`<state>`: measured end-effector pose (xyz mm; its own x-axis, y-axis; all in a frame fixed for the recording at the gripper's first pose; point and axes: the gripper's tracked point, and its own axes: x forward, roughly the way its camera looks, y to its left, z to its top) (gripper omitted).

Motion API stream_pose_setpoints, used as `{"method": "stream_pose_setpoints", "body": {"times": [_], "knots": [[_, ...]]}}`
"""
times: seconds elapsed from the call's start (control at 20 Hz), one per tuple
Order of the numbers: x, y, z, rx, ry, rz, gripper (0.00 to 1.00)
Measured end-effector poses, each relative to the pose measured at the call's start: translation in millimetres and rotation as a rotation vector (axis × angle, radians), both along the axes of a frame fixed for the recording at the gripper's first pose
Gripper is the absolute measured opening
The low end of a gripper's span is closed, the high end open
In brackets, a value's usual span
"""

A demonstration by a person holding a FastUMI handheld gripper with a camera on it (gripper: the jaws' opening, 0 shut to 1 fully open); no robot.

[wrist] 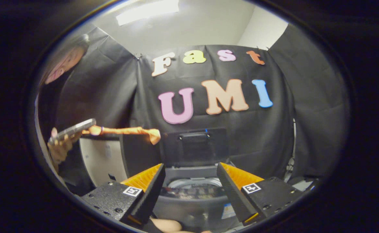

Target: Put the clothes into the washing machine and then close the washing machine lid.

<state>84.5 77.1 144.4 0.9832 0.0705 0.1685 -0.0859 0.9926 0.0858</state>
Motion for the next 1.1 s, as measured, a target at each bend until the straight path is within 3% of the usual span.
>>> {"method": "stream_pose_setpoints", "body": {"times": [0.2, 0.5, 0.9, 1.1], "knots": [[50, 67, 77, 0.030, 0.007, 0.128, 0.97], [120, 176, 148, -0.051, 0.039, 0.266, 0.97], [194, 302, 156, -0.153, 0.188, 0.412, 0.97], [224, 333, 128, -0.215, 0.329, 0.416, 0.97]]}}
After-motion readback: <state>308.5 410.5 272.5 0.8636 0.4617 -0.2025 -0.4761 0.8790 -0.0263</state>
